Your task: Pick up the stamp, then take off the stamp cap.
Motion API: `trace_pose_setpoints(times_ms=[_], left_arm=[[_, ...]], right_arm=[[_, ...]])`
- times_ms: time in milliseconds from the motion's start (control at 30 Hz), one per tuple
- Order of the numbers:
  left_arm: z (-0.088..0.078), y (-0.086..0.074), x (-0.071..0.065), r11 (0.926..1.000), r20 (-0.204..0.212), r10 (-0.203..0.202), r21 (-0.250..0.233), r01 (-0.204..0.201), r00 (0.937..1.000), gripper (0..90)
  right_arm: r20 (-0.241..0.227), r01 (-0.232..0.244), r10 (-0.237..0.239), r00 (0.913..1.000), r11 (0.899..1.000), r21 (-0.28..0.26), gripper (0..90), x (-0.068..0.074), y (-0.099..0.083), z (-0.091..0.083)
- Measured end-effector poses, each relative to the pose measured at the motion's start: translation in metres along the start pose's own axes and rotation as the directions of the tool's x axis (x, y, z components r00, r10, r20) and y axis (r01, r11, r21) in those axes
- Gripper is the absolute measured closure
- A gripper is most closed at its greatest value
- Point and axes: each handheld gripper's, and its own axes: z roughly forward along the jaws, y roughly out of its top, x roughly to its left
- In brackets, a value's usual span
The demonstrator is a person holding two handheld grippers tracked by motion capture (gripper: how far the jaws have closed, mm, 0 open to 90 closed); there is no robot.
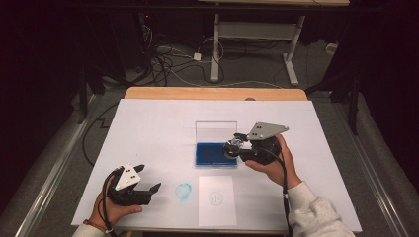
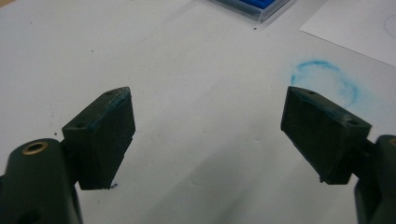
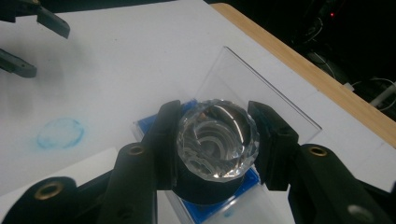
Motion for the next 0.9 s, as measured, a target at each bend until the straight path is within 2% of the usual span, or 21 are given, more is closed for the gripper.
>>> trace_pose_setpoints(times_ms=[167,333,467,633,733,900], left_arm=[[0.006,0.006,0.002,1.0000,0.008,-0.007,-0.007,0.007,0.9999,17.4],[0.016,0.018,-0.001,0.9993,0.031,0.037,-0.006,-0.037,0.9988,17.4],[0.023,0.028,-0.008,0.9977,0.052,0.063,-0.030,-0.061,0.9967,17.4],[0.030,0.041,-0.016,0.9930,0.089,0.106,-0.063,-0.100,0.9904,17.5],[0.034,0.049,-0.017,0.9914,0.109,0.107,-0.087,-0.098,0.9882,16.8],[0.043,0.059,-0.022,0.9891,0.122,0.122,-0.097,-0.111,0.9850,16.5]], right_arm=[[-0.021,0.008,-0.009,0.9997,1.000,-0.011,57.5,0.008,0.007,0.005],[-0.032,0.017,-0.017,0.9993,1.000,-0.015,57.5,0.014,0.012,0.011],[-0.043,0.014,-0.015,0.9990,1.000,-0.020,57.5,0.018,0.014,0.013],[-0.049,0.010,-0.012,0.9988,0.999,-0.038,57.5,0.022,0.017,0.014],[-0.052,0.002,-0.004,0.9987,0.999,-0.039,57.5,0.023,0.018,0.015],[-0.052,-0.012,0.009,0.9986,0.999,-0.050,57.5,0.024,0.018,0.018]])
